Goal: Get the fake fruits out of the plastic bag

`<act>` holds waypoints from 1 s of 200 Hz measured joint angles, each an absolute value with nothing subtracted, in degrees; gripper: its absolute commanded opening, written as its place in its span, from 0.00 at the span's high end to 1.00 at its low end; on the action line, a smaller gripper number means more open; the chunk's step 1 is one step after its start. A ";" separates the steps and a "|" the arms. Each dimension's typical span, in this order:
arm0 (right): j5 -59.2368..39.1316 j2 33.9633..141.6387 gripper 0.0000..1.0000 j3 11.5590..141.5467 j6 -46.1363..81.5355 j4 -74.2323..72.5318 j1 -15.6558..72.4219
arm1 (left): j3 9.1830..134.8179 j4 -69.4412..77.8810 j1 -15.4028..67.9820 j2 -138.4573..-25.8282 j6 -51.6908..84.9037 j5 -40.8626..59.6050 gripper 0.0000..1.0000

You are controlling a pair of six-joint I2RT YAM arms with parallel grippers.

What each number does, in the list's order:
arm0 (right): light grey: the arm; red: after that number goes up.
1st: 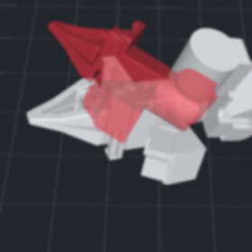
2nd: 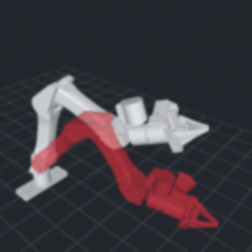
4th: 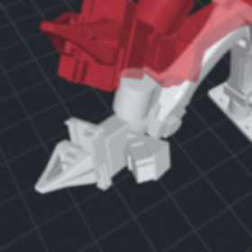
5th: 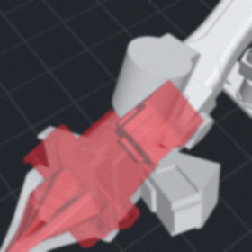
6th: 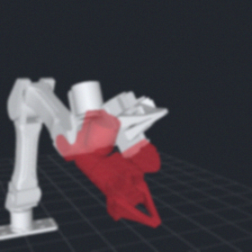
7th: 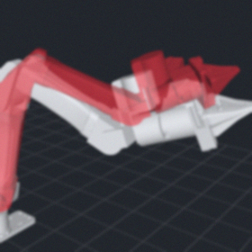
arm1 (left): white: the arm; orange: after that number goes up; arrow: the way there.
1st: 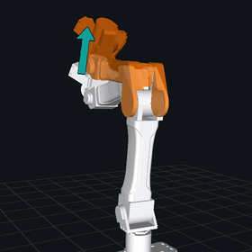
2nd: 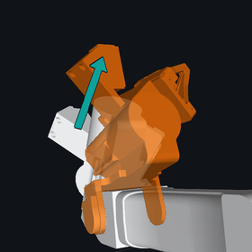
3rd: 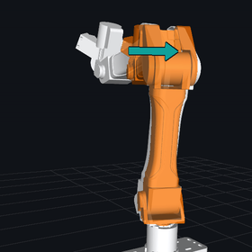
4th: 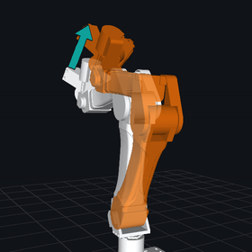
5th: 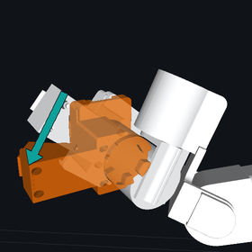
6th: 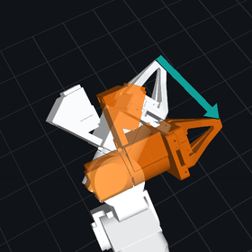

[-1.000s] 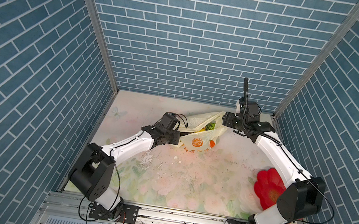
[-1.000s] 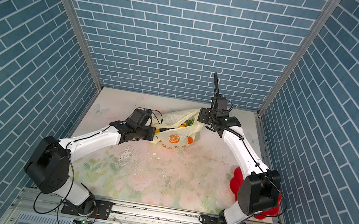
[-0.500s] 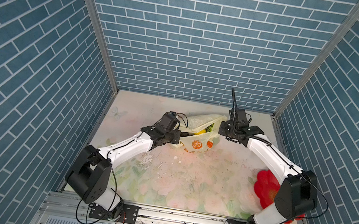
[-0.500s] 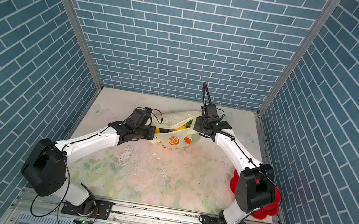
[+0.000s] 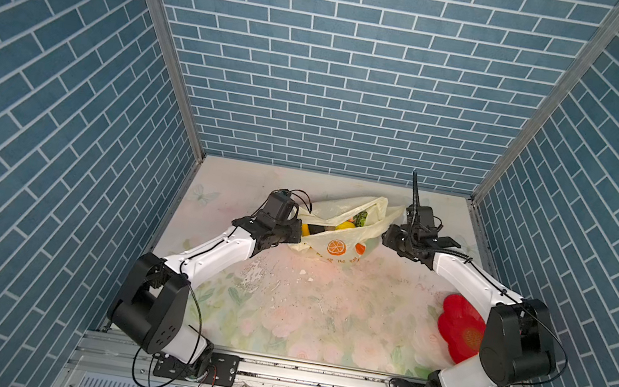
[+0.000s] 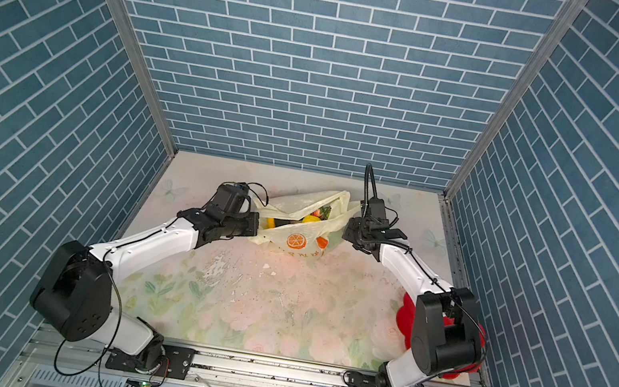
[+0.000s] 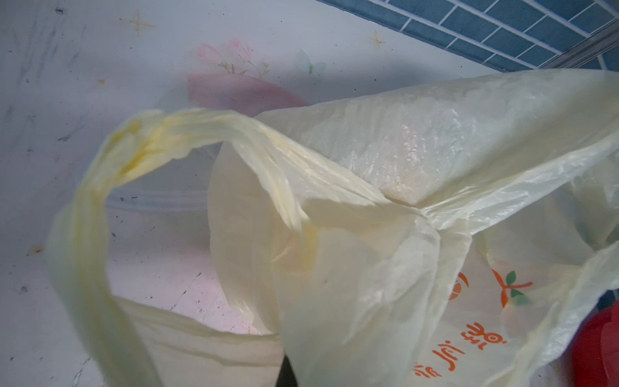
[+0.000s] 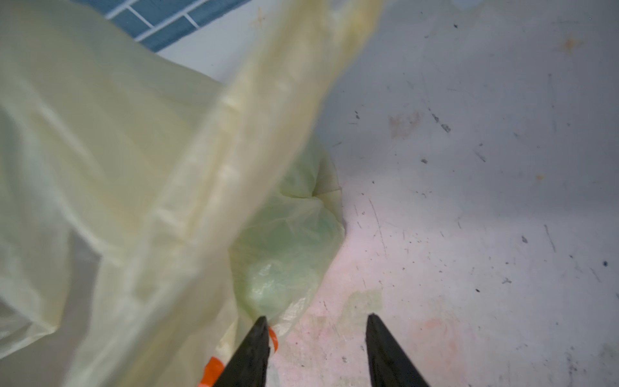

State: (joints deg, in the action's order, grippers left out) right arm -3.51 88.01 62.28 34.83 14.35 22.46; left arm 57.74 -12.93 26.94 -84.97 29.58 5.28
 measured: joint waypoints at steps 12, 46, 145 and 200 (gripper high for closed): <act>-4.38 85.67 0.42 61.76 35.81 13.26 22.79 | 57.74 -12.93 27.18 -84.99 29.58 5.23 1.00; -5.10 79.48 0.34 61.19 37.58 11.22 24.64 | 57.74 -12.93 27.55 -84.97 29.58 5.13 1.00; -5.98 86.76 1.00 61.21 41.58 8.51 26.52 | 57.74 -12.99 29.34 -84.66 29.63 3.84 1.00; -5.69 83.88 1.00 49.98 35.64 0.82 23.35 | 54.43 -6.72 18.00 -84.88 36.88 12.47 1.00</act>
State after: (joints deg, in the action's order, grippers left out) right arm -5.69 83.88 49.98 35.64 0.82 23.35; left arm 54.43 -6.72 18.00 -84.88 36.88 12.47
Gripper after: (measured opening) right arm 0.047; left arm 0.047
